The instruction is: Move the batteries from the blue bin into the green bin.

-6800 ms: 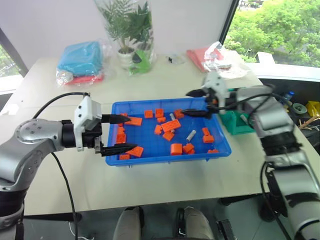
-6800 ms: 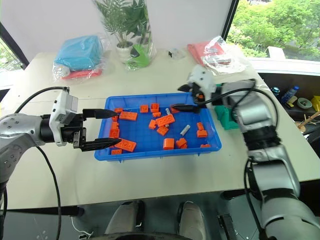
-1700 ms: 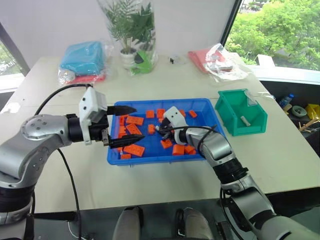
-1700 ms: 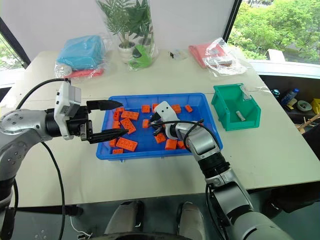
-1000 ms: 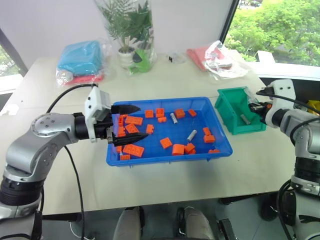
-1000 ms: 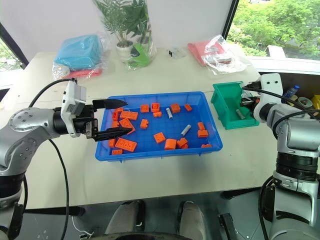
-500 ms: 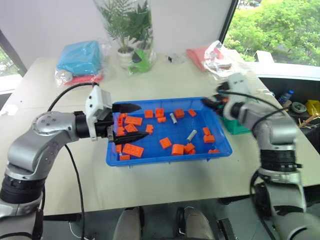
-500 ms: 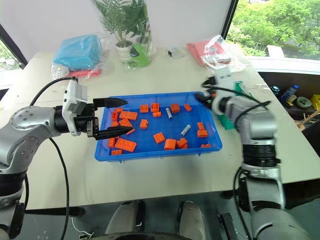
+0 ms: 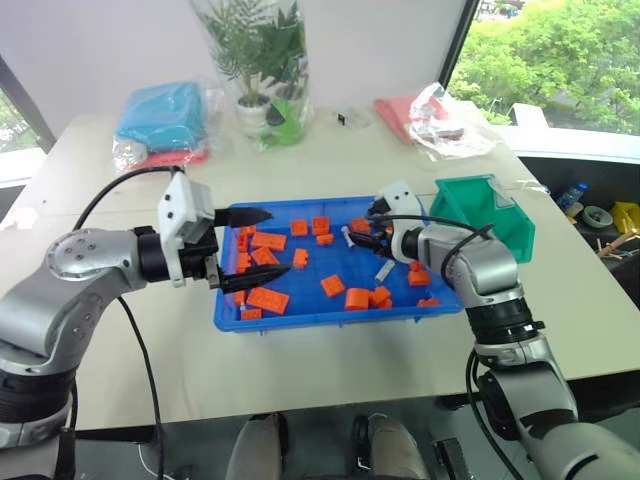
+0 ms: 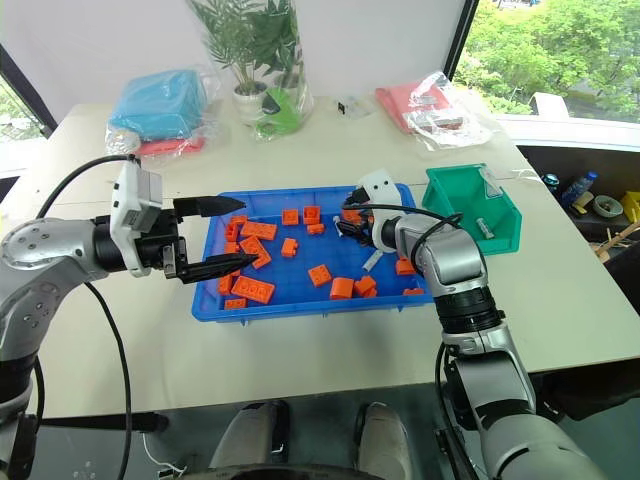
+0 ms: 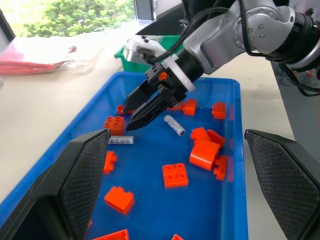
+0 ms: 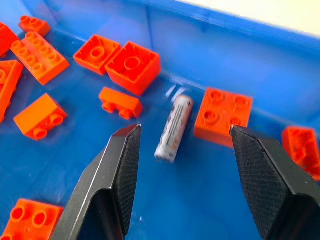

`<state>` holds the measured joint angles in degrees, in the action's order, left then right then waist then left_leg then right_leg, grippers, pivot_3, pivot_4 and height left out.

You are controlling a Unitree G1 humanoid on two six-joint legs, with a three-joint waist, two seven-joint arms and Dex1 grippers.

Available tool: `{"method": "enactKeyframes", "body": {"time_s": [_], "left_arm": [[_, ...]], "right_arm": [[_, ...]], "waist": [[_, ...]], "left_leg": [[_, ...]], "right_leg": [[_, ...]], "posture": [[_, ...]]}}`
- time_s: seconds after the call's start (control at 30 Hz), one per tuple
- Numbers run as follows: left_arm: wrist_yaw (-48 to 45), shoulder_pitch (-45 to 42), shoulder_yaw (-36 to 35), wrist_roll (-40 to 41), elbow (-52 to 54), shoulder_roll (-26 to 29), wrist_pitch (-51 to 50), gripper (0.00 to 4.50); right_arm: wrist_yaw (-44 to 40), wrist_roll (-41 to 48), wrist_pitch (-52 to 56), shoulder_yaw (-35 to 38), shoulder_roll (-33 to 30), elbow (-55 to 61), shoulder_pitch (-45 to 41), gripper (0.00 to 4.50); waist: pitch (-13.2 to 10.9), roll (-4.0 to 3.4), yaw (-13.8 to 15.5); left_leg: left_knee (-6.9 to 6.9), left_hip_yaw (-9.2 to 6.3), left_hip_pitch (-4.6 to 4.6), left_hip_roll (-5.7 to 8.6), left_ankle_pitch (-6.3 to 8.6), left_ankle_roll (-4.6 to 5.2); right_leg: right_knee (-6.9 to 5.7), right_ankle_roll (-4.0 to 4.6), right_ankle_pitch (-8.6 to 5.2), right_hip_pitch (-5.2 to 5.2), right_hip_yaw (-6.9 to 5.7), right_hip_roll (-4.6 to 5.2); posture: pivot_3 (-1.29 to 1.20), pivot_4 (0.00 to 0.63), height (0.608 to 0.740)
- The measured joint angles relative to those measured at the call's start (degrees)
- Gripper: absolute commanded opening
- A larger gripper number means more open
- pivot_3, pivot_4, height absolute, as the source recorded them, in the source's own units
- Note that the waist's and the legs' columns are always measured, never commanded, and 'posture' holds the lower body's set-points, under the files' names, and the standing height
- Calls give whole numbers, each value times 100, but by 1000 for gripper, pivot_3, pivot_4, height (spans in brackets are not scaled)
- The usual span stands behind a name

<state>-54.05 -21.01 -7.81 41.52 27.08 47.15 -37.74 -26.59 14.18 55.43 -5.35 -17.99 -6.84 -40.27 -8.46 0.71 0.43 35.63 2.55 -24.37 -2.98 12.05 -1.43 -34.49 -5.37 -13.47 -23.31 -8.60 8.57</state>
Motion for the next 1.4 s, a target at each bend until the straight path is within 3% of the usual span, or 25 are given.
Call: {"method": "enactKeyframes", "body": {"time_s": [0.4,0.5,0.63,0.83,0.97,1.13,1.23,1.4], "left_arm": [[115,-6,-1,44,9,1,-26,4500],[113,-6,-1,45,9,1,-26,4500],[76,-7,-1,43,7,1,-24,4500],[-76,-19,19,25,-35,1,9,4500],[-152,-35,35,18,-160,-17,82,4500],[-323,-1,71,-25,-260,-28,137,4500],[-378,-19,162,-89,-334,-64,231,4500],[-456,-222,321,-161,-464,-198,313,4500]], "right_arm": [[369,-322,-812,-71,592,-1179,-185,2873],[437,-398,-1030,-33,646,-1430,-274,2055],[423,-399,-957,20,619,-1320,-213,113],[233,8,130,263,233,155,177,113],[186,446,1012,1324,-724,1214,69,113],[204,441,1245,2186,-1990,1199,150,113],[199,398,1190,2406,-2346,885,349,113],[37,432,681,2372,-2229,339,544,2535]], "waist": [[-3,-4,25],[-3,-5,24],[-3,-5,16],[-5,-8,39],[-6,-10,63],[-3,-4,37],[-2,-3,10],[-4,-8,-9]], "left_leg": [[8,1,1,1,0,-1],[7,1,1,1,0,-1],[6,1,0,1,0,0],[8,0,-4,2,0,0],[6,-1,-4,3,7,-12],[-2,7,-3,3,10,-14],[-6,12,1,1,3,-1],[-6,14,-1,-1,1,2]], "right_leg": [[-3,0,0,0,0,2],[-4,1,0,-1,0,1],[-5,0,1,-3,0,1],[0,1,0,-3,0,4],[18,1,-1,2,0,3],[26,0,-1,2,-1,4],[23,0,0,11,0,4],[17,0,2,15,0,4]], "posture": [[0,150,672],[0,150,672],[0,150,672],[0,150,672],[0,150,672],[0,150,672],[0,150,672],[0,150,672]]}}
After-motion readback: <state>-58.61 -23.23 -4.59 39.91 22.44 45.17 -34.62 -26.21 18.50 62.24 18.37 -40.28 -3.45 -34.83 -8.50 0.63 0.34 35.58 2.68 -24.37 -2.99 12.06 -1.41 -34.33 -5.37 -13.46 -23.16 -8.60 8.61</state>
